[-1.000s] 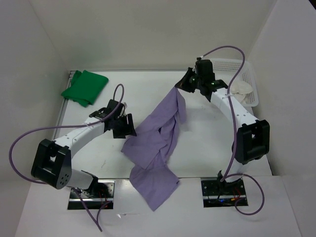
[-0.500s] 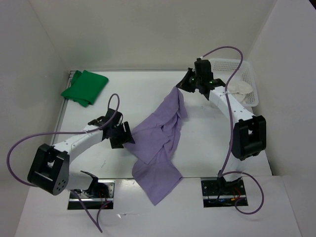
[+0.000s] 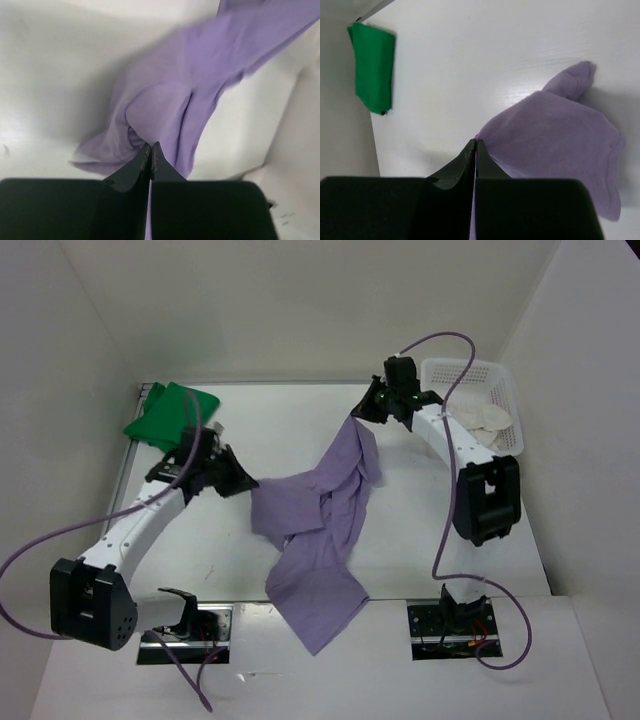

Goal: Fold and stack the t-shirts
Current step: Flatten out the tshirt

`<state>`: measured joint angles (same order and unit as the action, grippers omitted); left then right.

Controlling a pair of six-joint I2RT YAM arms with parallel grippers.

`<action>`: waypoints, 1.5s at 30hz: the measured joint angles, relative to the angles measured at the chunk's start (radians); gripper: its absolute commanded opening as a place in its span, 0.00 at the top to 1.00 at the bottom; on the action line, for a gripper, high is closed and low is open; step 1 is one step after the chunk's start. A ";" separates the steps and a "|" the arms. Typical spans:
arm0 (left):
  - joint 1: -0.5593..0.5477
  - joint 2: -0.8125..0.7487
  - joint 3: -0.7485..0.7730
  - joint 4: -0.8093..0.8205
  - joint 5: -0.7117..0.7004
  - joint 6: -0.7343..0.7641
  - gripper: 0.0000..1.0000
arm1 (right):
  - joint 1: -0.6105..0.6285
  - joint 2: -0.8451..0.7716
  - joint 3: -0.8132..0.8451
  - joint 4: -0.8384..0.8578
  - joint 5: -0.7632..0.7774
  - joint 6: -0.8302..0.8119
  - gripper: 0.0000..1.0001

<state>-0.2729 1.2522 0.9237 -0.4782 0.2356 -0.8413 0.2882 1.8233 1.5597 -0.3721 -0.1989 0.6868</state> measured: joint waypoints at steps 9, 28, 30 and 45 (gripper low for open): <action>0.318 0.222 0.314 0.030 0.080 0.025 0.92 | 0.000 0.228 0.315 -0.121 0.098 -0.025 0.90; 0.264 0.326 0.402 0.164 0.061 0.105 0.24 | -0.011 0.002 -0.103 -0.082 0.250 -0.060 0.63; 0.263 0.253 0.191 0.177 0.066 0.101 0.24 | -0.011 0.008 -0.174 -0.074 0.248 -0.051 0.60; 0.161 0.514 0.081 0.269 0.062 0.059 0.45 | -0.031 0.256 -0.119 0.039 0.252 0.042 0.76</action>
<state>-0.1116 1.7660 1.0050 -0.2092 0.2974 -0.7822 0.2573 2.0789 1.4406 -0.3336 0.0532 0.7284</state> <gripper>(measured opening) 0.648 0.360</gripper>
